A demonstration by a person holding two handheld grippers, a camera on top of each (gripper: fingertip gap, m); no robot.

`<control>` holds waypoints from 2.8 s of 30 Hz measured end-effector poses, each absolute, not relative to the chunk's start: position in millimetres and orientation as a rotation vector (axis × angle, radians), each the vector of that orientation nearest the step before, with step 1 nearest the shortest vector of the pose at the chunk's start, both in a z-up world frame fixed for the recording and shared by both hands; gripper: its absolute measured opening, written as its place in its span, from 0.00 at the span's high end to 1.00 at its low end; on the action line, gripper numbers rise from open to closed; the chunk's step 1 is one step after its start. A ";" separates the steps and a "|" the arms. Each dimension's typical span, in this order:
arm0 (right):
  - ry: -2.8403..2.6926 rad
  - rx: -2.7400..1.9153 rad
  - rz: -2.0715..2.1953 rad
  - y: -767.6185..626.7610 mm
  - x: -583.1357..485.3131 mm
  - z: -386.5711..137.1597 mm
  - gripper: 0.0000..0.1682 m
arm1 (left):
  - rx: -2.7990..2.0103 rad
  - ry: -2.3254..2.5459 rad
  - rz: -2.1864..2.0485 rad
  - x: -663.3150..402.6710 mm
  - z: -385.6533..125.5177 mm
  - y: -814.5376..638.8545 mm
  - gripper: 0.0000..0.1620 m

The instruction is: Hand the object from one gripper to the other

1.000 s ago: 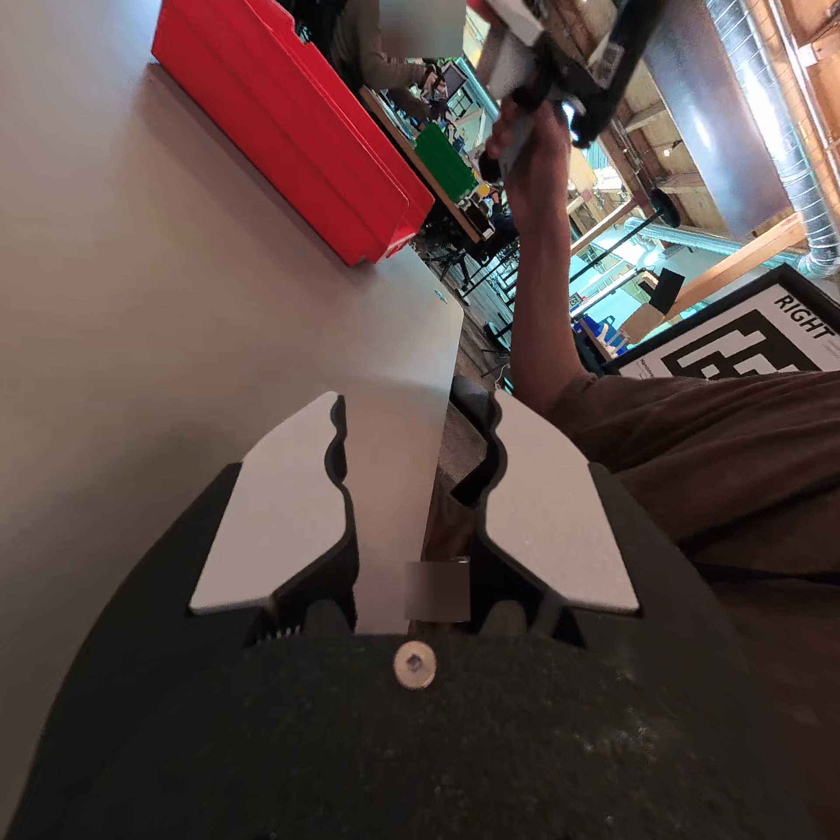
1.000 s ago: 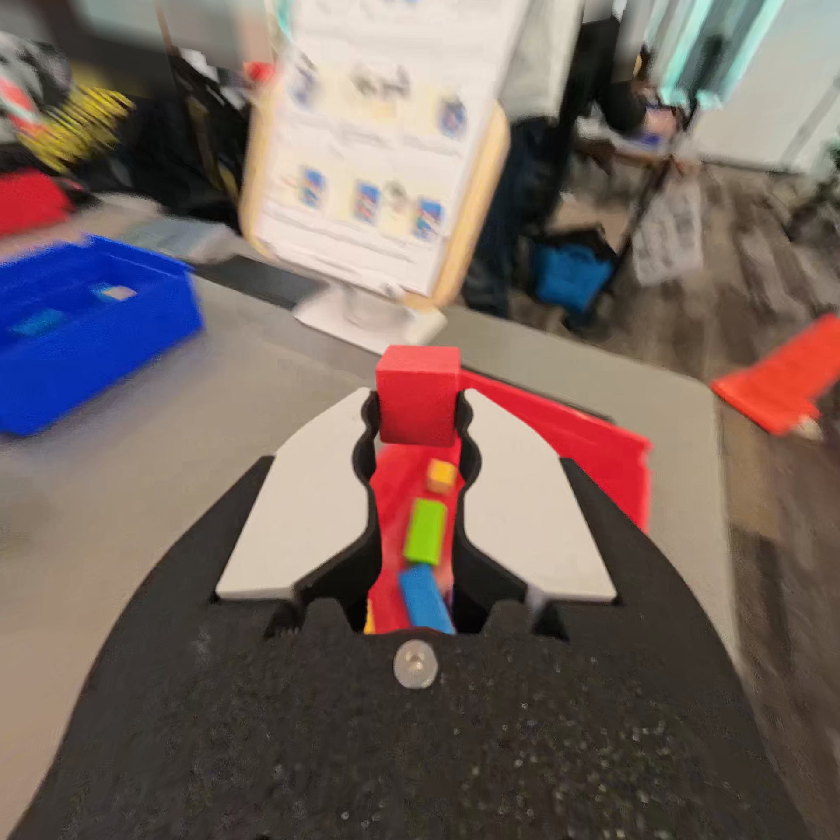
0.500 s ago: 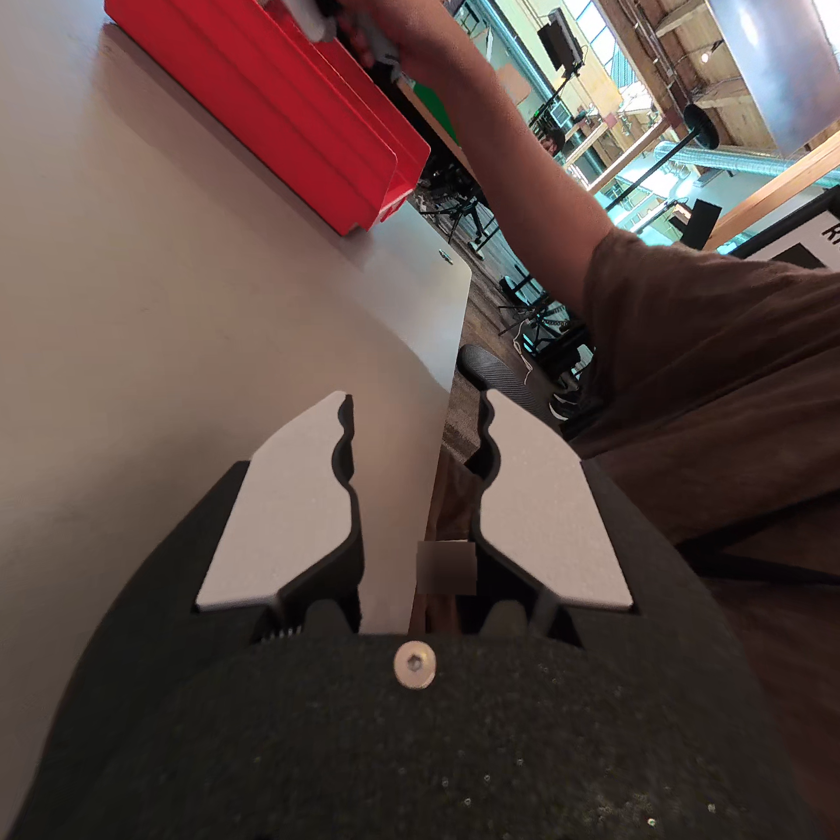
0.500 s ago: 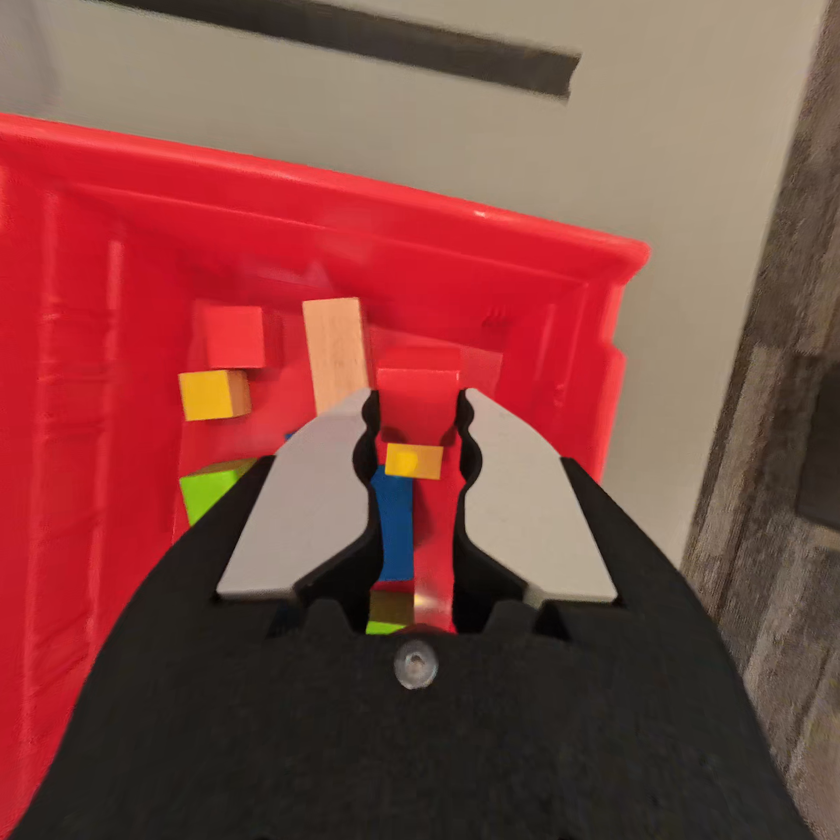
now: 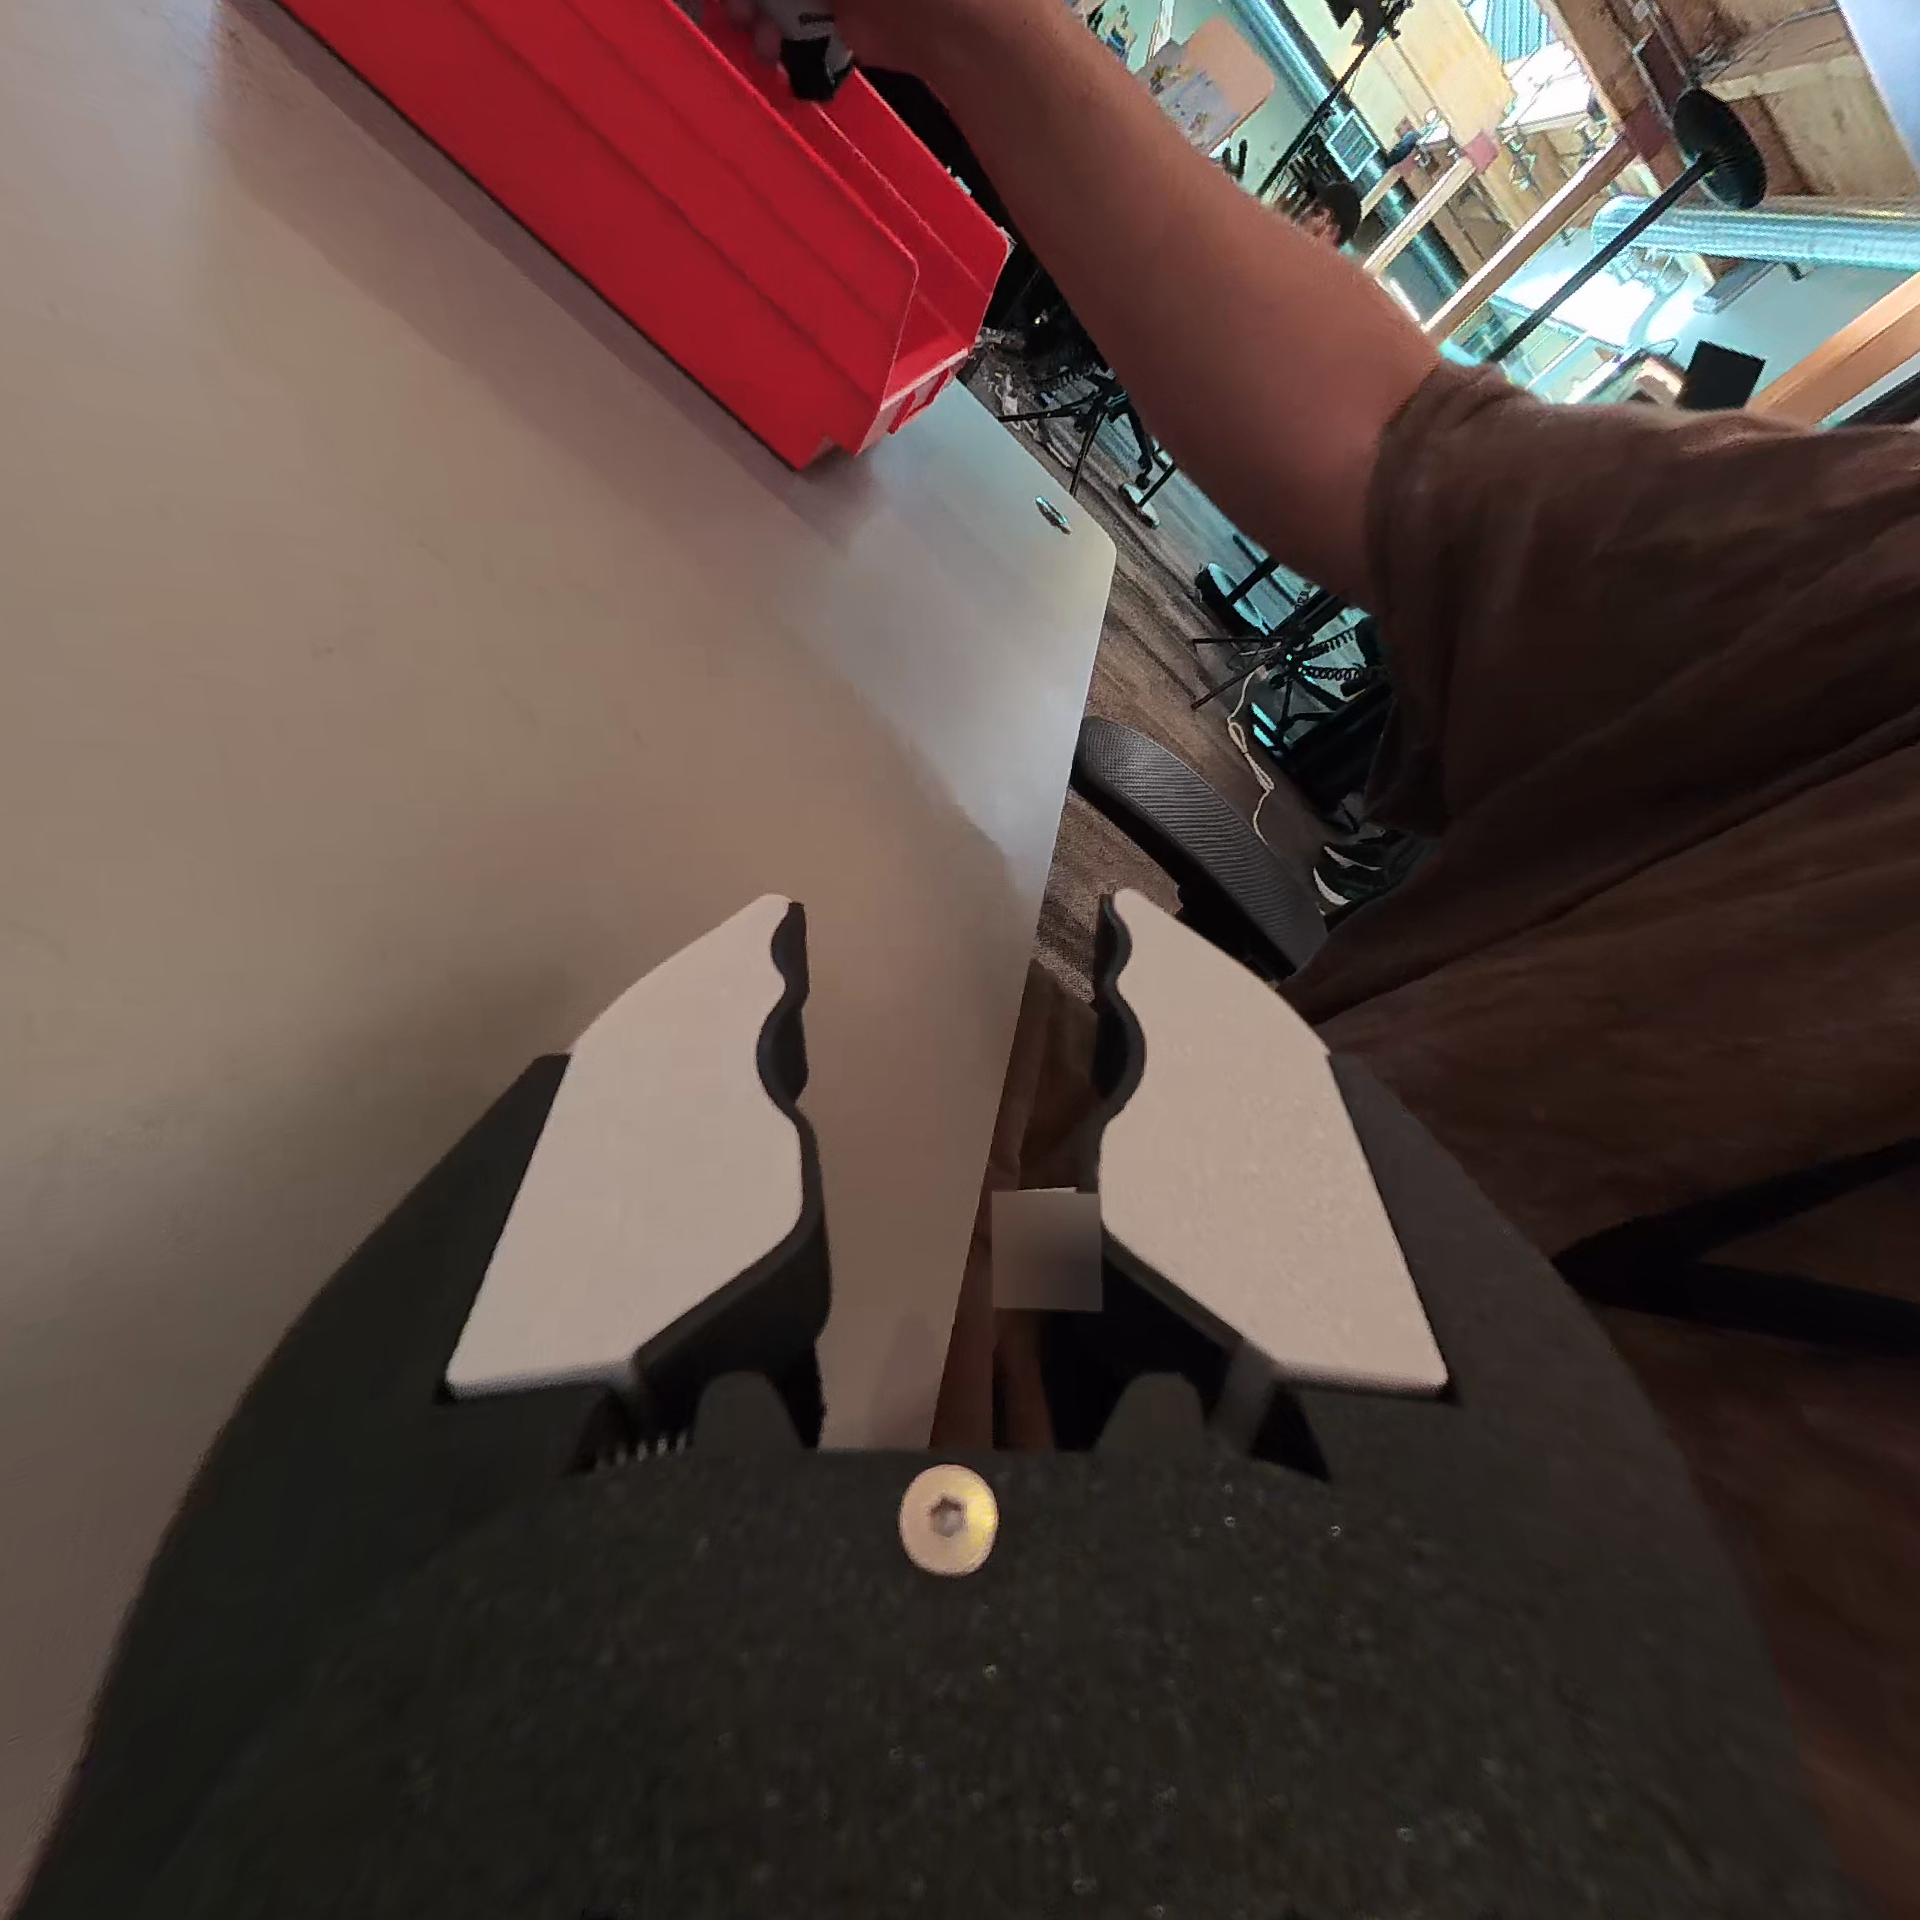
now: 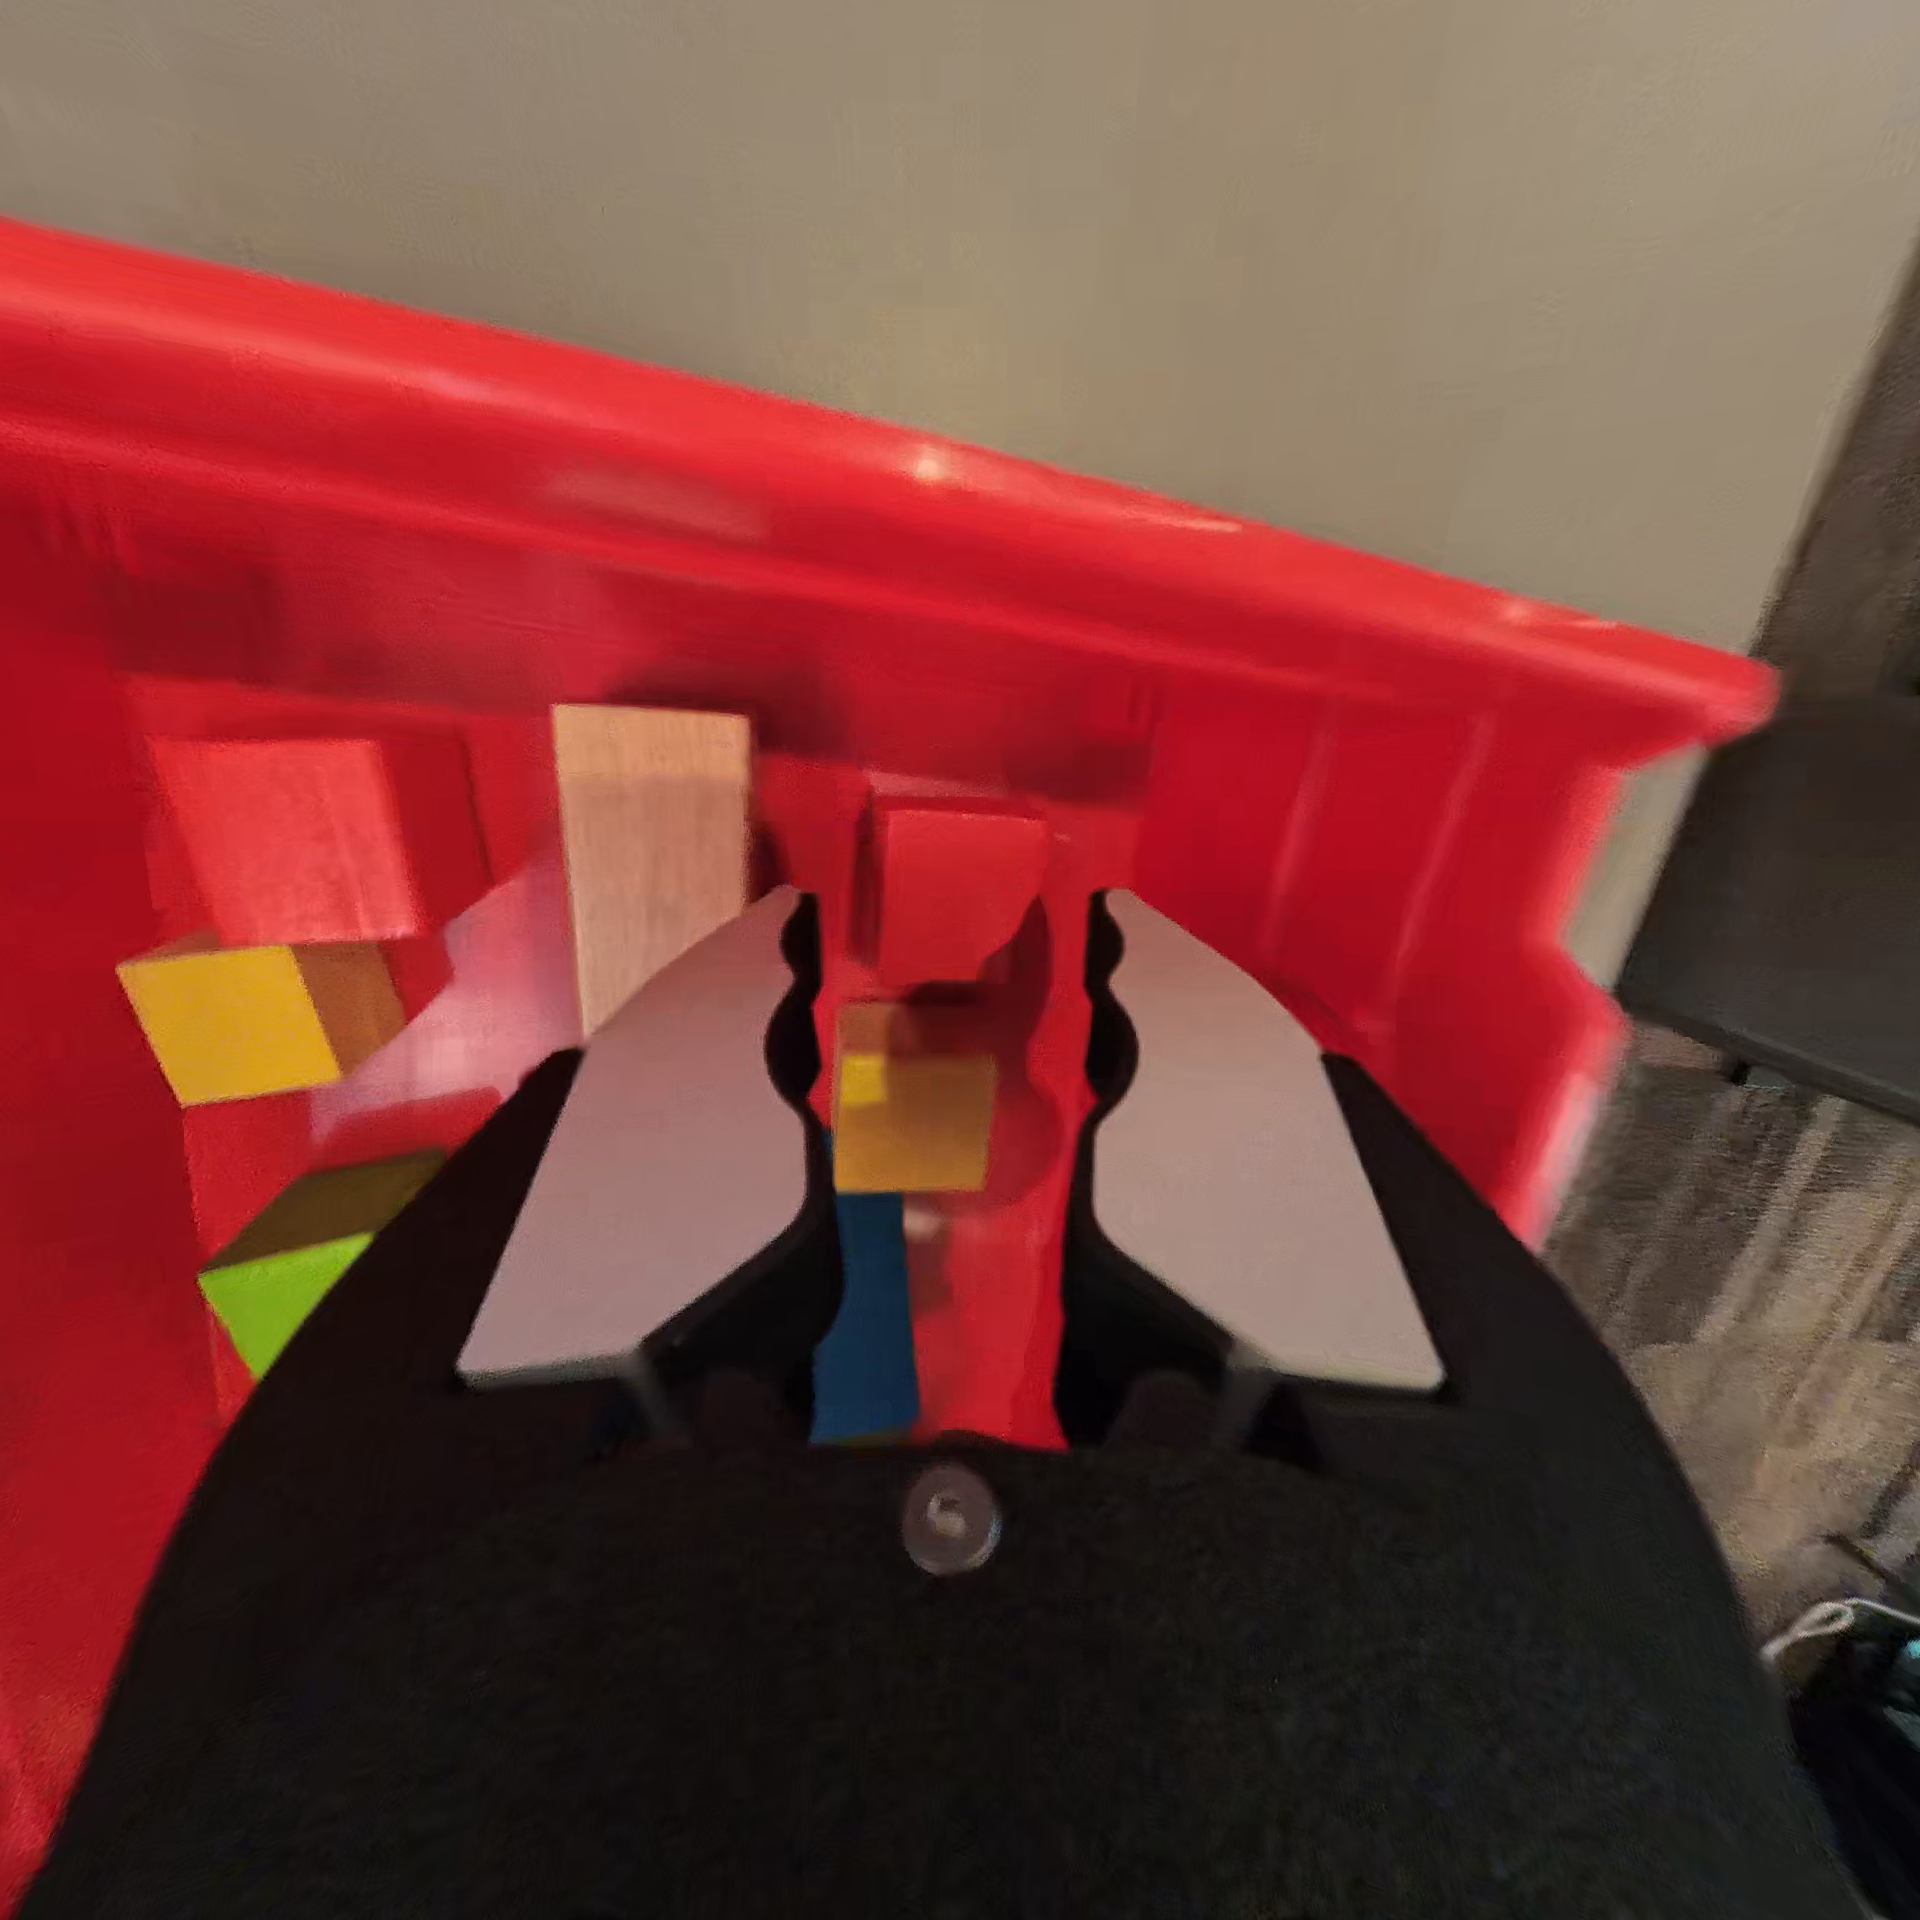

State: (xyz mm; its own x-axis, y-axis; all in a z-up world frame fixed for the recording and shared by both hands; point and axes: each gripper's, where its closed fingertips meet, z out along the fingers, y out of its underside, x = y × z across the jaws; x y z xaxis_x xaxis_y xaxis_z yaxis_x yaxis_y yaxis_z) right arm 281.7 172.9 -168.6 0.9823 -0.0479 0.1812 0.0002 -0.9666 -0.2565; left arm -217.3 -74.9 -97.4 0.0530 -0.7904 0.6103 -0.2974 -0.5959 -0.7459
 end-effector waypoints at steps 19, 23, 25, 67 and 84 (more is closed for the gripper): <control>-0.715 -1.836 0.825 -49.2 -128.5 -102.5 0.64 | -2.165 0.773 -0.878 -296.1 -73.5 41.4 0.69; -0.857 -1.801 0.661 -52.8 -137.1 -109.3 0.64 | -2.326 0.844 -0.543 -341.1 -75.7 106.3 0.52; -0.891 -1.780 0.637 -56.1 -140.3 -111.1 0.65 | -2.466 0.829 -0.421 -359.6 -87.4 144.4 0.53; -0.790 -1.431 0.475 -3.9 -122.7 -40.7 0.65 | -2.042 0.540 -1.940 -203.4 -5.0 67.4 0.79; -0.845 -1.462 0.596 -26.8 -131.3 -40.4 0.79 | -1.917 0.731 -2.276 -156.0 -32.5 -45.9 0.69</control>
State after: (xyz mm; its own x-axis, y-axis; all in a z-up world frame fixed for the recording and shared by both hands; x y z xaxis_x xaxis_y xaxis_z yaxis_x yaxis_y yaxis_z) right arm -131.3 -26.8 -40.4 0.5939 0.7941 0.1292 0.1442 0.0529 -0.9881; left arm -156.0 -45.9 -32.5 -0.2153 -0.3558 0.9094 -0.2404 -0.8833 -0.4025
